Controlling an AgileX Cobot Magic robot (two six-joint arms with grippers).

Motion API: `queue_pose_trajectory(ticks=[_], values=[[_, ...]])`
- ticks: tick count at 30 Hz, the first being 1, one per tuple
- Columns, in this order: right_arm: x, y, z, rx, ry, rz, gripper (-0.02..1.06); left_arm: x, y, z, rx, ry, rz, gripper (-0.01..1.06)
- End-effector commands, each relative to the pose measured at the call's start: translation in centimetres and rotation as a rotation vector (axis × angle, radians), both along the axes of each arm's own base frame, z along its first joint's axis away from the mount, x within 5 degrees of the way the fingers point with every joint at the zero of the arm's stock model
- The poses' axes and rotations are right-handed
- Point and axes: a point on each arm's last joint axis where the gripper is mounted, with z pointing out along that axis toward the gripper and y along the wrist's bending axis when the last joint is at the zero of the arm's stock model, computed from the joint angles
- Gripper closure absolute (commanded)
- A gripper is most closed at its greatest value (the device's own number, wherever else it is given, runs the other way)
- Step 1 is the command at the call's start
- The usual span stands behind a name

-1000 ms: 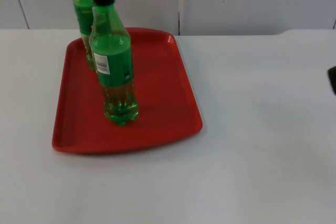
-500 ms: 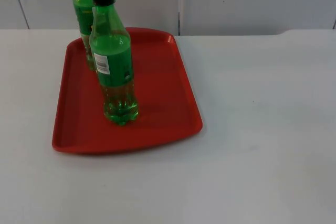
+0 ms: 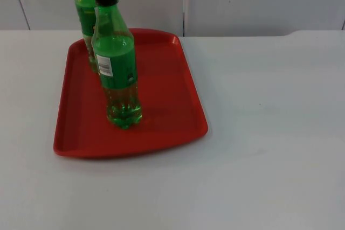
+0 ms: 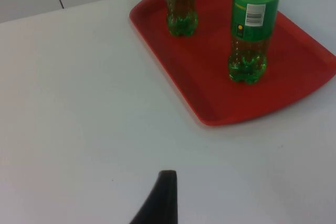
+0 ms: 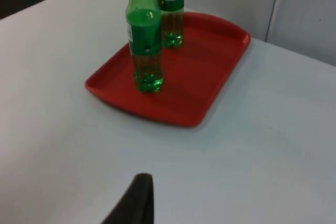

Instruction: Place the bottle upright on the tray.

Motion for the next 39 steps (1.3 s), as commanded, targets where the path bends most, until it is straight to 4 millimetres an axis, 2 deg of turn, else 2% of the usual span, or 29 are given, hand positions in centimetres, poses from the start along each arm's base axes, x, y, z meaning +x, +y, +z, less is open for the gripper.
queue_pose_trajectory(ticks=[1,8,20,24,39], values=[[-0.8,-0.5,-0.3,0.012,0.000,-0.014,-0.01,0.0,0.0,-0.1,-0.002,-0.003,0.007,0.17],[-2.7,-2.2,-1.2,0.038,-0.001,-0.080,-0.01,0.0,0.0,-0.1,-0.002,-0.003,0.007,0.17],[-2.4,-2.3,-2.7,-0.019,0.081,-0.115,-0.01,0.0,0.0,-0.1,0.000,-0.003,0.008,0.17],[-2.0,-2.8,-3.0,-0.006,0.108,-0.202,-0.01,0.0,0.0,-0.1,0.000,-0.003,0.008,0.17],[-2.0,-2.8,-3.2,-0.038,0.097,-0.186,-0.01,0.0,0.0,-0.1,0.000,-0.003,0.008,0.17]])
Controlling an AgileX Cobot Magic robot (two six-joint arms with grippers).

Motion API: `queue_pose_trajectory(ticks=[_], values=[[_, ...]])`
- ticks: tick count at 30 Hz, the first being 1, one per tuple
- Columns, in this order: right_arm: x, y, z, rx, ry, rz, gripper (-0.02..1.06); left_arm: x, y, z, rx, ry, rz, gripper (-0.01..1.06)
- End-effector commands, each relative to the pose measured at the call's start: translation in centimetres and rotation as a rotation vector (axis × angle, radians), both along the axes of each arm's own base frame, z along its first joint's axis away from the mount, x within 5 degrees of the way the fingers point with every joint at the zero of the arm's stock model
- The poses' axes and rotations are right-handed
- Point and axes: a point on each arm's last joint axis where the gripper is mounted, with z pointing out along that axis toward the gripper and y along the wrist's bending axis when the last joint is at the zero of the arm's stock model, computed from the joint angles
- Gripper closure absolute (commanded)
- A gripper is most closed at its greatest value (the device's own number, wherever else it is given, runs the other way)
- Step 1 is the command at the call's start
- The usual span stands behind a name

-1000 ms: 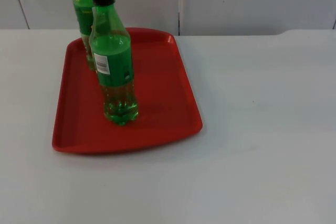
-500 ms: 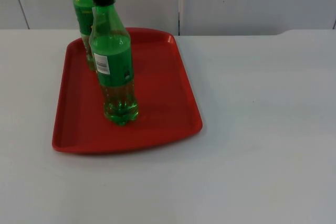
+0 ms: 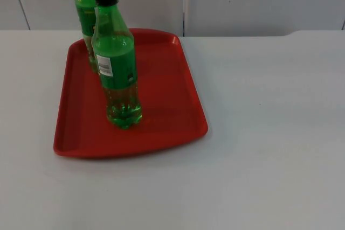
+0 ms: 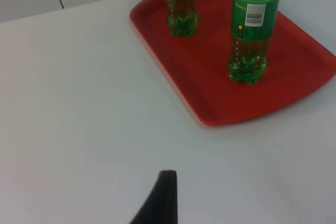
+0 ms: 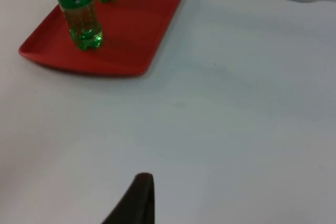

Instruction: Place the bottle upright on the tray.

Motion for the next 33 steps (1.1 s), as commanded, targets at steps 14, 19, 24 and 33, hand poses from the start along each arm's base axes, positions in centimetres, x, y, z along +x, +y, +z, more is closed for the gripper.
queue_pose_trajectory(ticks=[14,19,24,33], values=[[-0.09,0.20,-0.20,-0.018,-0.003,0.033,-0.01,0.04,0.04,-0.12,0.000,-0.003,0.008,0.17],[-0.09,0.20,-0.20,-0.013,-0.001,0.031,-0.01,0.04,0.04,-0.12,0.000,-0.003,0.008,0.17],[-0.09,0.22,-0.20,-0.012,0.000,0.032,-0.01,0.04,0.04,-0.12,0.000,-0.003,0.008,0.17],[-0.10,0.23,-0.20,-0.010,0.001,0.029,-0.01,0.04,0.04,-0.12,0.000,-0.003,0.008,0.17]])
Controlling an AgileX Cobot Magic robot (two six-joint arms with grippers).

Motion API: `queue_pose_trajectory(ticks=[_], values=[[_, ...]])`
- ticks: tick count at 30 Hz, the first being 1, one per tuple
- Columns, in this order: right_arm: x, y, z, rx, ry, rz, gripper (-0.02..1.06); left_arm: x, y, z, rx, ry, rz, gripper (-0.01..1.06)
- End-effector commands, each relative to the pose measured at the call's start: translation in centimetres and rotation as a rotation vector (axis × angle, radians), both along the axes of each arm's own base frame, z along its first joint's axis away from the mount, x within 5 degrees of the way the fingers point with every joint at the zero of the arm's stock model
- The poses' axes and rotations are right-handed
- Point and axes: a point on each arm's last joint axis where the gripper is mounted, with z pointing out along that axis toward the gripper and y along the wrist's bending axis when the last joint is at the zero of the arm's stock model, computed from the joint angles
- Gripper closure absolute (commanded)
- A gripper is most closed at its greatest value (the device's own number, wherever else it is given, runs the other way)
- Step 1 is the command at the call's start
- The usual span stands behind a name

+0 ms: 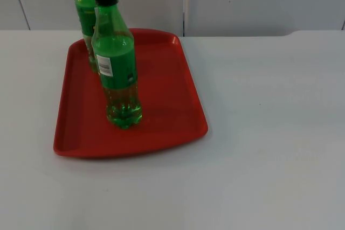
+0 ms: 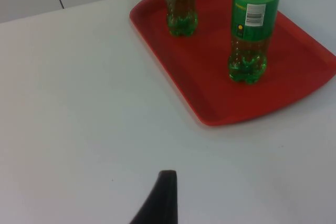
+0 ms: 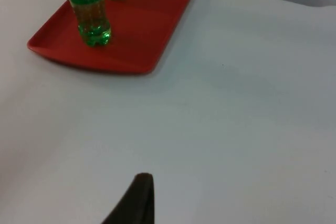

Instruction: Place the bottle upright on the tray.

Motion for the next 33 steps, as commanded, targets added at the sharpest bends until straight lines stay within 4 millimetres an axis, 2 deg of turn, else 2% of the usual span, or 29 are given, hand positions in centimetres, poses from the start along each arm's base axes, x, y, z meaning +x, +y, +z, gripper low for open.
queue_pose_trajectory(ticks=[1,19,33], values=[[-0.02,0.08,-0.20,0.004,0.007,-0.012,-0.01,0.04,0.04,-0.12,0.000,-0.003,0.008,0.17],[-0.15,0.31,-0.20,0.007,0.007,-0.338,-0.01,0.04,0.04,-0.12,0.000,-0.003,0.008,0.17],[-0.16,0.34,-0.20,0.015,0.009,-0.388,-0.01,0.04,0.04,-0.12,0.000,-0.003,0.008,0.17]])
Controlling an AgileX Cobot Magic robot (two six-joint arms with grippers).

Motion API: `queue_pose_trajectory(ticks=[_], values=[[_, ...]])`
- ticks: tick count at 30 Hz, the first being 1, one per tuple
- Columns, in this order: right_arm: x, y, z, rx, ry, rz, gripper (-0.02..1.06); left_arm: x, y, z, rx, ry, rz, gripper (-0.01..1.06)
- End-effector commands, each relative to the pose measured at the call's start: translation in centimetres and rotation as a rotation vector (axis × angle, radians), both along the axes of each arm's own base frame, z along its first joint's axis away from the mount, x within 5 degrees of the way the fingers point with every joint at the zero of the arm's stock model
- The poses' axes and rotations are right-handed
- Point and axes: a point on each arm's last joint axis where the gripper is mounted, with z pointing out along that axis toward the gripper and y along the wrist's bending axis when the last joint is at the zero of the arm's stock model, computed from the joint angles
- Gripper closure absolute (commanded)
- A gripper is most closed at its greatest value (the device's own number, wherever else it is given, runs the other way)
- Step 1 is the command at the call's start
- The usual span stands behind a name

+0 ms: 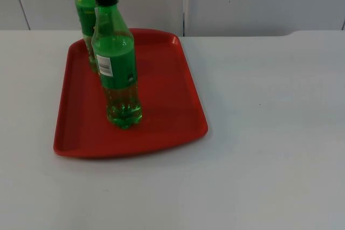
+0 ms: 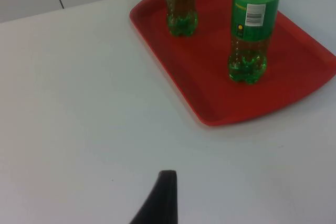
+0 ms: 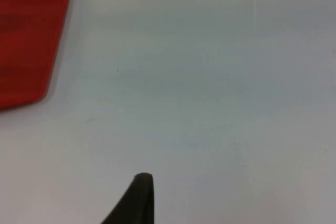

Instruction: Place the bottle upright on the tray.

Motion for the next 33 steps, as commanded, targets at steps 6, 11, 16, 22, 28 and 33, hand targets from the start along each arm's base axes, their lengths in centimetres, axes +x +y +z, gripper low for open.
queue_pose_trajectory(ticks=[6,11,16,22,28,33], values=[[0.03,0.03,-0.17,0.006,0.001,-0.006,-0.01,0.04,0.04,-0.12,0.000,-0.003,0.008,0.17],[0.03,0.03,-0.17,0.006,0.001,-0.006,-0.01,0.04,0.04,-0.12,0.000,-0.003,0.008,0.17],[0.03,0.03,-0.17,0.006,0.001,-0.006,-0.01,0.04,0.04,-0.12,0.000,-0.003,0.008,0.17],[0.03,0.03,-0.17,0.006,0.001,-0.006,-0.01,0.04,0.04,-0.12,0.000,-0.003,0.008,0.17],[0.03,0.03,-0.17,0.006,0.001,-0.006,-0.01,0.04,0.04,-0.12,0.000,-0.003,0.008,0.17],[0.04,0.03,-0.15,0.006,-0.001,-0.006,-0.01,0.04,0.04,-0.12,0.000,-0.003,0.008,0.17]])
